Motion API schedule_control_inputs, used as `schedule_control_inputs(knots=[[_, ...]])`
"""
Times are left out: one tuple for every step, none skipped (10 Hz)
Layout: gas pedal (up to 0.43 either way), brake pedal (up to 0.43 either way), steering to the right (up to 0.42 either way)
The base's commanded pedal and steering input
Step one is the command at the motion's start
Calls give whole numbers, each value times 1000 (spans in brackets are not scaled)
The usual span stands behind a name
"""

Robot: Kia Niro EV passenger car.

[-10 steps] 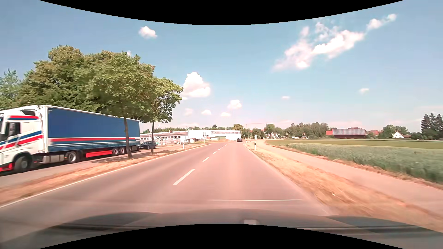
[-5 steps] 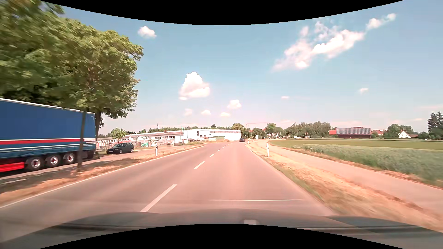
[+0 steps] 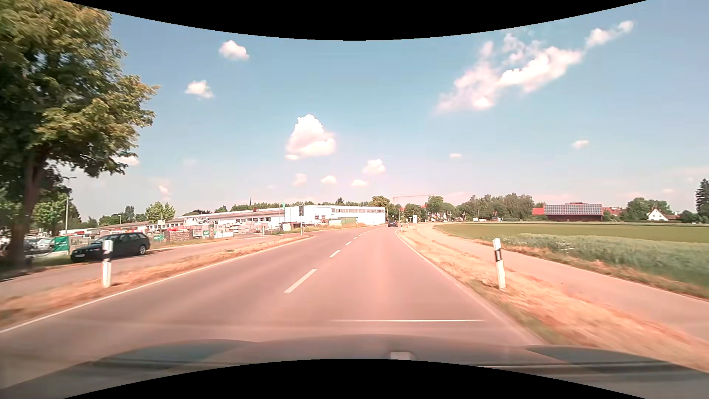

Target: Follow the waypoints while adhering to traffic rules and regulations

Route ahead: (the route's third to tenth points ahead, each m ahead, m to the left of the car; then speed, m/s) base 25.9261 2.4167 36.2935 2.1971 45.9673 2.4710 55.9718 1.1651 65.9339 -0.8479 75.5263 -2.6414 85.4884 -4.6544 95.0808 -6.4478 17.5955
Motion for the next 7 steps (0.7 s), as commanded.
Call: schedule_control_inputs(knots=[[189,0,4],[189,0,4],[189,0,4],[189,0,5],[189,0,5],[177,0,8],[169,0,12]])
